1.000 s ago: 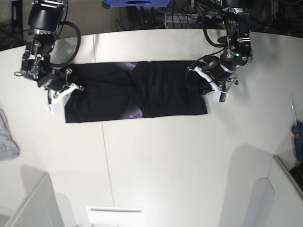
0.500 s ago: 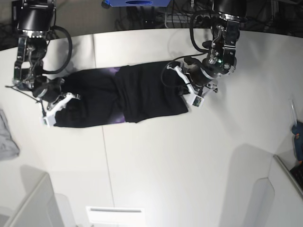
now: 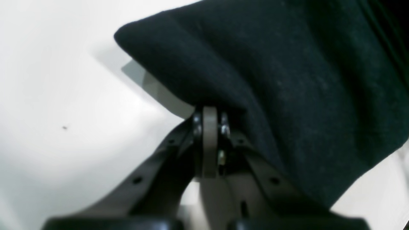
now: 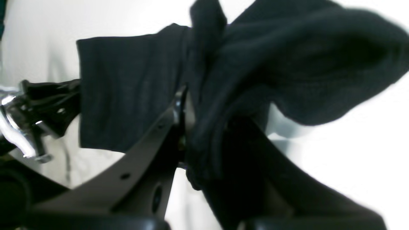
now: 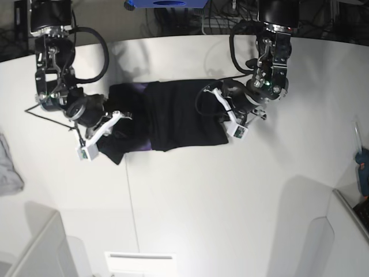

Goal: Fold the T-shirt properly
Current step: 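Lift the strip end with the right gripper and fold it toward the left gripper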

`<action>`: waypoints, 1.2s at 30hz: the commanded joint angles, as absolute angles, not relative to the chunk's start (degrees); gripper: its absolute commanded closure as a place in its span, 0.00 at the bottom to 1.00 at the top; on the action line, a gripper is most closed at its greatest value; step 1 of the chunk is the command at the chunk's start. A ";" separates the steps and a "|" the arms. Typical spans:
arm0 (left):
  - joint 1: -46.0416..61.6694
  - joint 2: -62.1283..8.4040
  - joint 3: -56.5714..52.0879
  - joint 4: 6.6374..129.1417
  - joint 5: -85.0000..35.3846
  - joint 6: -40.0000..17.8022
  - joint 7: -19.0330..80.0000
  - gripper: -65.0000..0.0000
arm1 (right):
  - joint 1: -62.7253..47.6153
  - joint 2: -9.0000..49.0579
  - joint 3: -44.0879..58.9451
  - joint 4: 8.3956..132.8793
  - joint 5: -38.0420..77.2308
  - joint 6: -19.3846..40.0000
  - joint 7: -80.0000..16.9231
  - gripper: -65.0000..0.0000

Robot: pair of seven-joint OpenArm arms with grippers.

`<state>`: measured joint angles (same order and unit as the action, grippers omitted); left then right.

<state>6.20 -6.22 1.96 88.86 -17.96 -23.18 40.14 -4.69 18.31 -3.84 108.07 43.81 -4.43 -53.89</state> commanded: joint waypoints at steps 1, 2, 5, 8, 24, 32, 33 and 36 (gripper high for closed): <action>5.76 -6.37 1.89 90.07 -18.51 -23.69 39.25 1.00 | -4.00 18.77 -4.88 110.02 44.79 -5.32 -52.97 1.00; 5.85 -6.37 1.89 90.07 -18.51 -23.69 39.25 1.00 | -4.00 18.77 -5.85 110.81 44.88 -6.37 -52.97 1.00; 5.93 -7.08 1.98 90.07 -18.51 -23.69 39.25 1.00 | -4.00 18.68 -8.92 113.10 44.97 -9.01 -52.97 1.00; 6.02 -7.16 1.98 89.98 -18.42 -23.69 39.25 1.00 | -4.00 17.98 -12.00 114.33 45.05 -11.65 -52.88 1.00; 8.04 -7.43 1.98 90.07 -10.15 -23.69 39.16 1.00 | -2.95 9.98 -17.63 114.15 44.62 -14.02 -52.53 1.00; 8.04 -7.43 1.98 90.07 -10.15 -23.69 39.16 1.00 | -0.84 9.80 -19.38 113.10 44.62 -14.11 -52.44 1.00; 8.04 -7.43 1.98 90.07 -10.15 -23.69 39.16 1.00 | -0.84 9.80 -19.38 113.10 44.62 -14.11 -52.44 1.00; 8.04 -7.43 1.98 90.07 -10.15 -23.69 39.16 1.00 | -0.84 9.80 -19.47 111.78 44.62 -14.11 -51.74 1.00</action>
